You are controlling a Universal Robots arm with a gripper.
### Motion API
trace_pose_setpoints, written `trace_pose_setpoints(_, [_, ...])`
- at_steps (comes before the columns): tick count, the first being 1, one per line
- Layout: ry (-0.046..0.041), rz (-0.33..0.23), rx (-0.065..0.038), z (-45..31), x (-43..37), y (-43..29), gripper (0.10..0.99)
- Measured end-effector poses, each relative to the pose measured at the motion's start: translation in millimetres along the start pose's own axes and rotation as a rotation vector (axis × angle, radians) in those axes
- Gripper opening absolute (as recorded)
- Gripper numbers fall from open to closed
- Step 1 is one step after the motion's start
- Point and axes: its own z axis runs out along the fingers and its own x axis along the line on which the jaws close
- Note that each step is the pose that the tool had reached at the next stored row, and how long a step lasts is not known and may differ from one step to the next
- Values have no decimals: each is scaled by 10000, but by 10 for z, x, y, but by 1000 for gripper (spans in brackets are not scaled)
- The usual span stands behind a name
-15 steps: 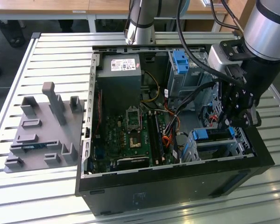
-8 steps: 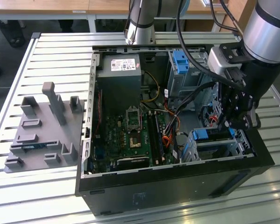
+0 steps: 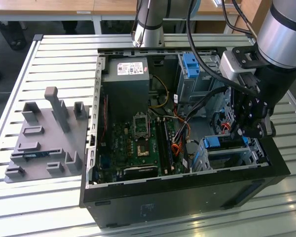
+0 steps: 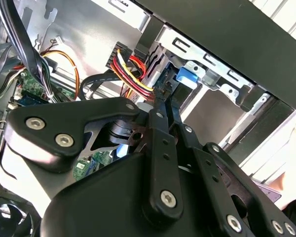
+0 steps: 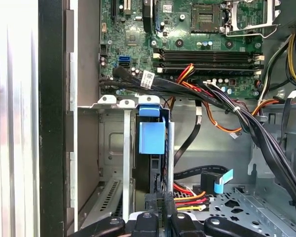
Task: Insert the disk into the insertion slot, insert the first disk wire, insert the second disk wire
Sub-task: 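Insert the first disk wire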
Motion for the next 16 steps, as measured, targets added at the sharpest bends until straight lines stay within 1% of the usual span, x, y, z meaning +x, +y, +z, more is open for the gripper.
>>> trace_pose_setpoints(11, [3,1,0,22,4,8,165])
trace_pose_setpoints(16, [2,3,-17,48,4,9,165])
